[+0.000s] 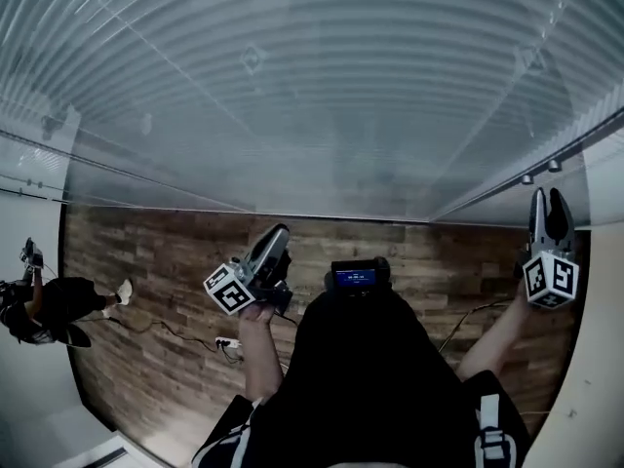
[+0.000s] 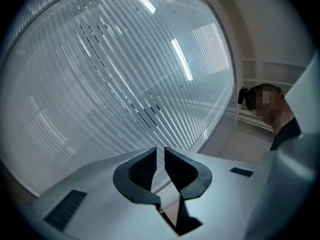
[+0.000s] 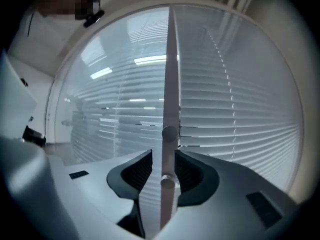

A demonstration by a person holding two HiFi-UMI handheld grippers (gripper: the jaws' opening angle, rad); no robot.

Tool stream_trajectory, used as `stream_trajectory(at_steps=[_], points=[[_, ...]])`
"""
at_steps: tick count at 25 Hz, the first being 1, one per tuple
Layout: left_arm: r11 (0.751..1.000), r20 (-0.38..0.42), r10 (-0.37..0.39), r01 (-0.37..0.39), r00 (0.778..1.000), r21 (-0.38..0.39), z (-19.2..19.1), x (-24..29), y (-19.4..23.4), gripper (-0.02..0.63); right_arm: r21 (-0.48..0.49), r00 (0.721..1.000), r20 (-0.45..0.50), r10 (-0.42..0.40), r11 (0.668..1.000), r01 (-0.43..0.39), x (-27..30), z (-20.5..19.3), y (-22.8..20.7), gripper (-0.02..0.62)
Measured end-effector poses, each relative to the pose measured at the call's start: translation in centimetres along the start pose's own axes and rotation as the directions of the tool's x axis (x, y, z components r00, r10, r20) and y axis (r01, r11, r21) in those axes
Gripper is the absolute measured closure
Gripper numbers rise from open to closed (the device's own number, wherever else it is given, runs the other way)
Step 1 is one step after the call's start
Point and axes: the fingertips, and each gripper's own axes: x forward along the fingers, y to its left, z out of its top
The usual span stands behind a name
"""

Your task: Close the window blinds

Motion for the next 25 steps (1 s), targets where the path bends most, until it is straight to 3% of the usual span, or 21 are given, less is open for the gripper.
stream_trajectory(at_steps=[4, 10, 14, 19, 21, 23, 25], points=[[0.999, 0.0, -0.028, 0.028, 1.0, 0.024, 0.5, -0.6, -0.7, 0.551, 0.211, 0.994, 0.085, 0.063, 0.974, -0.08, -3.3, -1.8, -0.3, 0.468], [0.994, -0.004, -0.076, 0.076, 0.997, 0.077, 0.4, -4.0, -1.4, 0.551, 0.53, 0.974, 0.19, 0.121, 0.823, -0.205, -7.6, -3.1, 3.7, 0.468], [0.992, -0.029, -0.124, 0.125, 0.992, 0.032, -2.1, -7.4, -1.3, 0.551, 0.574, 0.979, 0.176, 0.1, 0.798, -0.184, -14.5, -2.3, 7.1, 0.468], [0.986, -0.048, -0.167, 0.167, 0.985, -0.005, -4.2, -11.5, -0.7, 0.551, 0.619, 0.987, 0.097, 0.128, 0.769, -0.161, -21.5, -4.6, 12.7, 0.468], [0.983, -0.053, -0.186, 0.185, 0.981, -0.022, -5.0, -12.4, -1.0, 0.551, 0.662, 0.988, 0.079, 0.129, 0.735, -0.149, -23.7, -5.9, 14.1, 0.468], [0.978, -0.048, -0.208, 0.207, 0.977, -0.025, -5.2, -13.2, -1.9, 0.551, 0.686, 0.986, 0.095, 0.139, 0.708, -0.166, -25.1, -5.7, 15.1, 0.469], [0.974, -0.04, -0.226, 0.226, 0.973, -0.01, -4.7, -14.0, -2.9, 0.551, 0.683, 0.98, 0.129, 0.154, 0.703, -0.201, -25.3, -4.3, 16.1, 0.469]])
